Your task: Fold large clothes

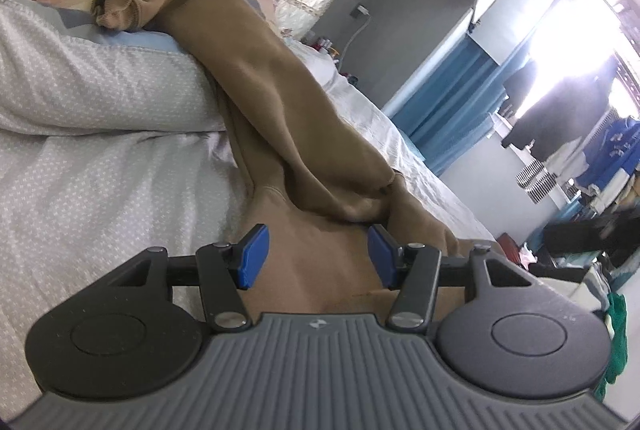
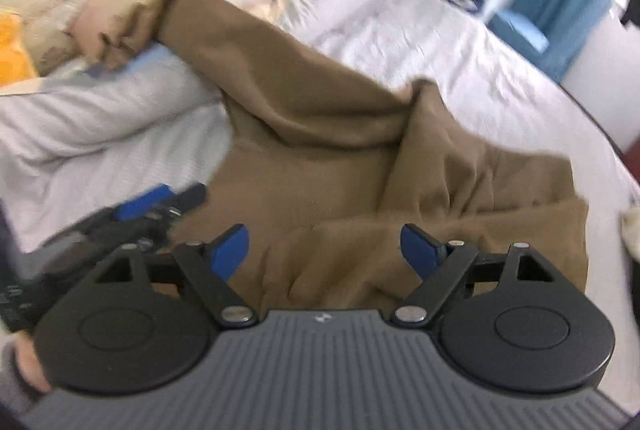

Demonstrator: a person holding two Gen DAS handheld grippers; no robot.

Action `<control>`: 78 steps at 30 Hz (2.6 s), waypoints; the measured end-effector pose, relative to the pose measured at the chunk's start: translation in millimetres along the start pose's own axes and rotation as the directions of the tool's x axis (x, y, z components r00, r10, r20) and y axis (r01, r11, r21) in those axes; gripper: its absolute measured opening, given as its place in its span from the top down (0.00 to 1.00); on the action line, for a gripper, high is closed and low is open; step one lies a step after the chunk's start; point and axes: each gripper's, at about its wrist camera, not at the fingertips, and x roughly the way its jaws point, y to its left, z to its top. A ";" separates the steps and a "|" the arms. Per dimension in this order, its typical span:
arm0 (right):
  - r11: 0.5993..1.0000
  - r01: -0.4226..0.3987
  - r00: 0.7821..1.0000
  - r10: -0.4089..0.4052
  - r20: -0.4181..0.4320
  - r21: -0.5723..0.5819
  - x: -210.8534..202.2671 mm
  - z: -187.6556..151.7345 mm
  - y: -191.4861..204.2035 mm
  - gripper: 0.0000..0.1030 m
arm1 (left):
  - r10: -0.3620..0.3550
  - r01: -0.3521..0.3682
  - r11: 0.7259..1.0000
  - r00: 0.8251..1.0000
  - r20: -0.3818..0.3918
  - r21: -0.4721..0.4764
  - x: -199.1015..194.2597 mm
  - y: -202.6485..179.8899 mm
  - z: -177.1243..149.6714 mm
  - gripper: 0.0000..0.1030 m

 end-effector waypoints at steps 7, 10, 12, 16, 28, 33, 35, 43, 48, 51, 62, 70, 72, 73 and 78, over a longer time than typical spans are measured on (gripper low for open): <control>0.977 -0.034 0.994 0.012 0.104 0.212 -16.6 -23.6 -63.1 0.18 | -0.056 0.055 0.998 0.996 -0.066 -0.012 11.8 -6.0 -10.5 0.41; 0.940 -0.015 0.989 -0.036 0.145 0.341 -3.8 -45.8 -103.8 0.18 | -0.066 0.063 0.998 0.993 -0.102 -0.029 21.4 -7.1 -16.6 0.41; 0.895 -0.014 0.985 -0.065 0.160 0.447 8.8 -63.7 -133.5 0.18 | -0.075 0.070 0.996 0.989 -0.128 -0.046 29.9 -7.7 -21.0 0.41; 0.780 -0.065 0.987 -0.042 0.154 0.623 45.1 -96.0 -179.0 0.18 | -0.083 0.077 0.996 0.982 -0.171 -0.046 45.3 -12.1 -28.8 0.41; 0.855 -0.111 0.955 -0.049 0.292 0.506 106.2 -96.7 -221.2 0.24 | -0.042 0.037 0.999 0.976 -0.215 -0.025 92.8 -20.4 -43.5 0.41; 0.854 -0.193 0.960 0.063 0.272 0.484 127.0 -103.2 -230.0 0.54 | -0.028 0.025 1.000 0.971 -0.236 -0.019 111.2 -21.5 -50.4 0.42; 0.857 -0.226 0.958 0.109 0.265 0.463 127.6 -107.8 -228.4 0.65 | -0.030 0.025 0.999 0.973 -0.230 -0.024 113.6 -21.8 -50.1 0.42; 0.835 -0.333 0.943 0.291 0.161 0.438 108.7 -140.3 -210.1 0.73 | -0.053 0.036 0.995 0.978 -0.202 -0.088 97.6 -13.9 -41.5 0.42; 0.772 -0.321 0.940 0.328 0.089 0.548 108.9 -182.9 -200.7 0.73 | -0.030 0.017 0.998 0.979 -0.200 -0.067 77.4 -18.9 -39.5 0.42; 0.765 -0.315 0.944 0.313 0.102 0.562 93.0 -197.8 -194.4 0.73 | 0.001 -0.008 0.999 0.977 -0.213 -0.035 66.9 -23.9 -42.0 0.42; 0.765 -0.354 0.933 0.329 0.146 0.539 57.6 -219.8 -159.8 0.71 | 0.060 -0.066 0.998 0.974 -0.217 -0.021 40.2 -29.4 -50.8 0.42; 0.533 -0.396 0.918 0.250 0.308 0.748 63.4 -233.9 -198.3 0.22 | 0.053 -0.073 0.995 0.969 -0.240 -0.073 49.6 -23.4 -52.1 0.42; 0.483 -0.376 0.927 0.200 0.318 0.791 66.9 -238.1 -209.5 0.22 | 0.050 -0.073 0.994 0.967 -0.252 -0.083 53.3 -22.7 -53.1 0.41; 0.456 -0.368 0.930 0.183 0.319 0.810 70.8 -239.7 -213.8 0.26 | 0.048 -0.072 0.994 0.965 -0.257 -0.084 55.1 -22.4 -53.6 0.41; 0.426 -0.303 0.953 0.130 0.273 0.853 102.8 -230.6 -224.8 0.51 | 0.039 -0.057 0.997 0.959 -0.279 -0.057 62.7 -26.6 -56.2 0.42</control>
